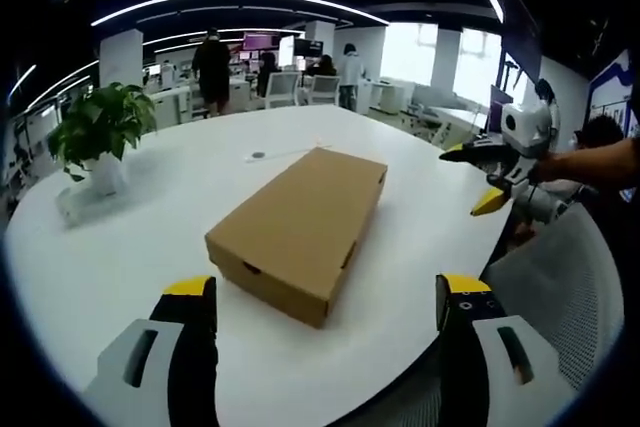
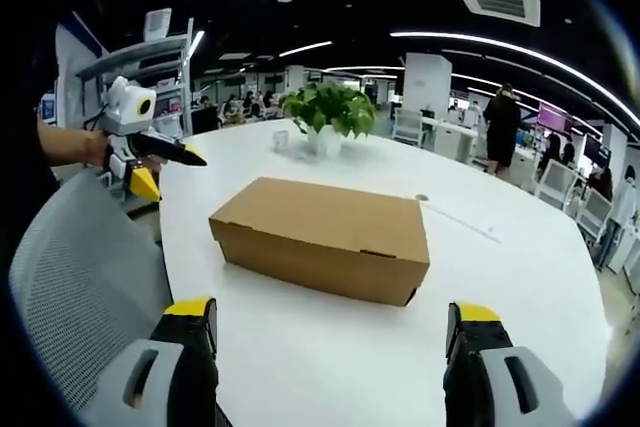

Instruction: Operate the shoe box by opening the lid, removing the specified soft item, and placing it in the target area until the item is outside and the box remains undamaged.

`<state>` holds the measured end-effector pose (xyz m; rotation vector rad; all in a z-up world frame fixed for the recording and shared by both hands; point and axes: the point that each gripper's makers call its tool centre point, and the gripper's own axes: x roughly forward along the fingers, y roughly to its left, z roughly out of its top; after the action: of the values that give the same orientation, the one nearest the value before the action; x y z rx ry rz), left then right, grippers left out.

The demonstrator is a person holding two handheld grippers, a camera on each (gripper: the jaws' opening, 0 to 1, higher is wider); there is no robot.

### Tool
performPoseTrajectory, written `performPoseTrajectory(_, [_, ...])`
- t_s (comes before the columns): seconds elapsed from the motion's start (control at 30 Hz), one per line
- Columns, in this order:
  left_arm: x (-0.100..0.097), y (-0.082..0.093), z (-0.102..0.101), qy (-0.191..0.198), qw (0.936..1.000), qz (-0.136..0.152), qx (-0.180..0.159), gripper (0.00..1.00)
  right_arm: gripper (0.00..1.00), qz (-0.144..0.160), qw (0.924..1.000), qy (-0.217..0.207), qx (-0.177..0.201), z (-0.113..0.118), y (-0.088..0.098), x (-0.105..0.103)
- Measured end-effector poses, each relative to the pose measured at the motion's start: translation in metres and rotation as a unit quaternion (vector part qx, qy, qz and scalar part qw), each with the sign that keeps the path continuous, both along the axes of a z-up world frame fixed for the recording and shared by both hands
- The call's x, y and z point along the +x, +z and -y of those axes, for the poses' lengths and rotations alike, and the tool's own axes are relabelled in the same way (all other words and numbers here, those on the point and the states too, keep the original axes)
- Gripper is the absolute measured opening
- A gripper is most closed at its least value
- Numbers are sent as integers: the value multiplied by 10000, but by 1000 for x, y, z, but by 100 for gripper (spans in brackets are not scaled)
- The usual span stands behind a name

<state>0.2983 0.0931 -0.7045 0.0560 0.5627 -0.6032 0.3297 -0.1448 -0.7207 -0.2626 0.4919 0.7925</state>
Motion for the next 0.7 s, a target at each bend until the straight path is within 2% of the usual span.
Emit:
performPoseTrajectory(0.33, [16, -7, 4, 170, 9998, -23, 46, 92, 94, 33, 9993, 327, -175, -3, -5, 23])
performPoseTrajectory(0.7, [26, -26, 12, 493, 9986, -177, -26, 92, 92, 7, 9972, 717, -205, -12, -12, 55])
